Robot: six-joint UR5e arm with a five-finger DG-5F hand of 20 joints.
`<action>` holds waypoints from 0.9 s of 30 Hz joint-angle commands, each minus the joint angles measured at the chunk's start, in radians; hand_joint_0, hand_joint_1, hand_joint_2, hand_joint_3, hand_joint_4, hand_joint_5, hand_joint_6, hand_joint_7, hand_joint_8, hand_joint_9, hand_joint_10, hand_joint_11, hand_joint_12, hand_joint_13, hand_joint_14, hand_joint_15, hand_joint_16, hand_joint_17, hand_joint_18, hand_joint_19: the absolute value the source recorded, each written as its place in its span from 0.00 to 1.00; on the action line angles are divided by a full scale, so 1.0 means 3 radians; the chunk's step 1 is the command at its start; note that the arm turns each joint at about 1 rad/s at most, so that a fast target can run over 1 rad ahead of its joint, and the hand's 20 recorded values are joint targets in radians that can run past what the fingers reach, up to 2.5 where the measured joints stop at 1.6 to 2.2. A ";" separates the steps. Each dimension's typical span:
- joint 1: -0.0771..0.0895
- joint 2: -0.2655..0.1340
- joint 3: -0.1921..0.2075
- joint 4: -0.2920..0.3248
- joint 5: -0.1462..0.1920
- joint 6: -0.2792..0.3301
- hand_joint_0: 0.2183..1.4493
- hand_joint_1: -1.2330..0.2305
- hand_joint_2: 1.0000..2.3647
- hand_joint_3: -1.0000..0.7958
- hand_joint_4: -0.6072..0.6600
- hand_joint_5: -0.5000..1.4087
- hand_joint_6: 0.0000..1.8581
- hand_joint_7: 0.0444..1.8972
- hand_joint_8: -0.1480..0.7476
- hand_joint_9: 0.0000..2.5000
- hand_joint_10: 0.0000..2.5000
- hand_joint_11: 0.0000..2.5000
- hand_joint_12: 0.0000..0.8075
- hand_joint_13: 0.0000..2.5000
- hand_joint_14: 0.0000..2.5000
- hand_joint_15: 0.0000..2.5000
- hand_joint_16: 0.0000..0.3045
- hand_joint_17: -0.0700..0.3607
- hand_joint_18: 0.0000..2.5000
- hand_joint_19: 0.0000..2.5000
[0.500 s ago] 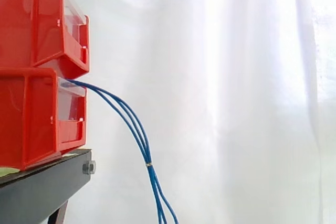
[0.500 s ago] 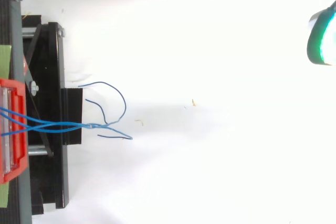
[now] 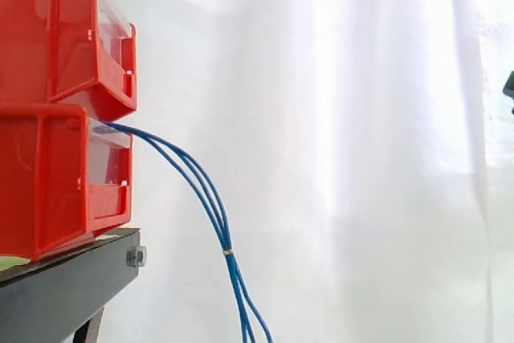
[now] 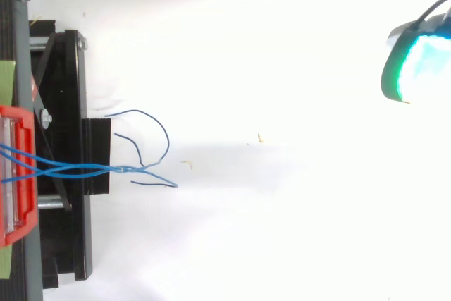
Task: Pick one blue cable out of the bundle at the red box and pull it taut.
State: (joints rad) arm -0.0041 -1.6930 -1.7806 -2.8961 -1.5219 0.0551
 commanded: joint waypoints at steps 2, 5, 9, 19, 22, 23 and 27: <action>0.0019 -0.0032 -0.0001 0.0051 0.0052 -0.0061 0.24 0.45 0.00 0.28 0.74 0.15 0.27 0.34 0.54 0.16 0.00 0.02 0.47 0.10 0.00 0.04 0.18 0.46 0.11 0.07; 0.0024 -0.0191 -0.0001 0.0092 0.0134 -0.0132 0.23 0.42 0.00 0.28 0.74 0.15 0.27 0.35 0.53 0.15 0.00 0.03 0.48 0.07 0.00 0.04 0.19 0.46 0.08 0.06; 0.0034 -0.0385 -0.0001 0.0276 0.0210 -0.0168 0.23 0.32 0.00 0.28 0.71 0.15 0.27 0.36 0.52 0.13 0.00 0.04 0.47 0.03 0.00 0.04 0.19 0.46 0.03 0.07; 0.0049 -0.0784 -0.0001 0.0895 0.1008 -0.0271 0.24 0.22 0.00 0.28 0.56 0.15 0.27 0.35 0.47 0.10 0.00 0.04 0.46 0.03 0.00 0.04 0.18 0.45 0.02 0.06; 0.0060 -0.0861 -0.0001 0.1043 0.1018 -0.0378 0.23 0.22 0.00 0.28 0.57 0.16 0.27 0.35 0.47 0.10 0.00 0.04 0.46 0.03 0.00 0.04 0.18 0.45 0.03 0.06; 0.0065 -0.0891 -0.0001 0.1120 0.1018 -0.0424 0.22 0.22 0.00 0.28 0.57 0.16 0.27 0.35 0.48 0.10 0.00 0.04 0.46 0.03 0.00 0.04 0.19 0.46 0.03 0.06; 0.0090 -0.0922 0.0004 0.1350 0.1044 -0.0618 0.20 0.24 0.00 0.28 0.60 0.16 0.27 0.36 0.49 0.10 0.00 0.04 0.48 0.03 0.00 0.04 0.19 0.47 0.03 0.06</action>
State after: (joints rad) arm 0.0173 -1.9613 -1.7798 -2.5393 -1.2156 -0.0907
